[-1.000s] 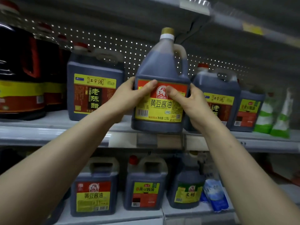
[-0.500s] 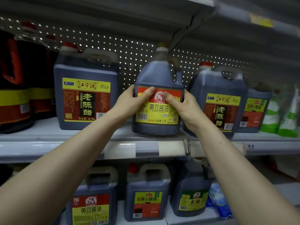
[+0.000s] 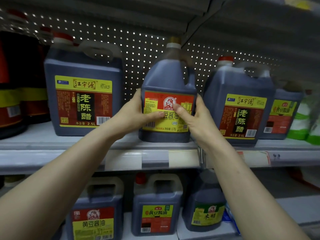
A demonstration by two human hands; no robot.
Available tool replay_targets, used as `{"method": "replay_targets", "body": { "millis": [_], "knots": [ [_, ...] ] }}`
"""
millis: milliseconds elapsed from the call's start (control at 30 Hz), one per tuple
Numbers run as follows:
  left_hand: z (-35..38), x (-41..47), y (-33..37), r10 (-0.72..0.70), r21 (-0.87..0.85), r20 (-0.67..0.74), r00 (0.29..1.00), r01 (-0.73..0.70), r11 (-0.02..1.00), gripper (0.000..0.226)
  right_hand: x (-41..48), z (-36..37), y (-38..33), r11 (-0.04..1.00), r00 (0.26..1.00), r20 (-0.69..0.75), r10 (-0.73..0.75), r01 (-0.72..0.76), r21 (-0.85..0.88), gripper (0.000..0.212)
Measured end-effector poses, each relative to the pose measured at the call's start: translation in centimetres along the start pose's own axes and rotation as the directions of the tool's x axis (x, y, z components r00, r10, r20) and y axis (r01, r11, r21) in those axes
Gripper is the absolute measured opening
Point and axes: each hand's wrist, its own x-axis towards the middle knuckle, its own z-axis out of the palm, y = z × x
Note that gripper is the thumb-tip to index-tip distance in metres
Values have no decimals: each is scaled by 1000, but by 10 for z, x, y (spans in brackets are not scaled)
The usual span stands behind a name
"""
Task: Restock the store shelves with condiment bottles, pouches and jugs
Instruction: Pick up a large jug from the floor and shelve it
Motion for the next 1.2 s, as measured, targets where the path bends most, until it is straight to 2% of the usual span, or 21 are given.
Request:
{"method": "replay_targets", "body": {
  "millis": [333, 467, 600, 700, 800, 933, 1100, 1200],
  "knots": [
    [1, 2, -3, -36, -6, -49, 998, 36, 999, 83, 12, 6, 4, 998, 997, 27, 68, -68, 12, 68],
    [2, 5, -5, -51, 26, -80, 996, 54, 998, 73, 17, 6, 3, 995, 994, 51, 100, -101, 18, 71],
    [6, 2, -1, -74, 85, -126, 989, 85, 993, 64, 13, 7, 0, 991, 992, 40, 118, -116, -63, 64],
    [8, -12, 6, -47, 233, -166, 985, 86, 969, 60, 1, 2, -2, 973, 995, 32, 97, -88, -214, 61],
    [15, -39, 15, 87, 331, -246, 965, 0, 944, 60, -21, -5, -5, 969, 1000, 6, 26, -23, -247, 72],
    [39, -86, 23, 188, 317, -305, 933, -86, 944, 66, -62, -13, -9, 980, 998, -21, -59, 54, -193, 68],
    [71, -146, 12, 159, 203, -328, 931, -95, 974, 52, -123, -18, 6, 965, 986, -34, -166, 155, -212, 54],
    [88, -185, -9, 141, 235, -296, 945, -72, 969, 49, -169, -17, 25, 964, 990, 3, -144, 141, -227, 47]
  ]
}}
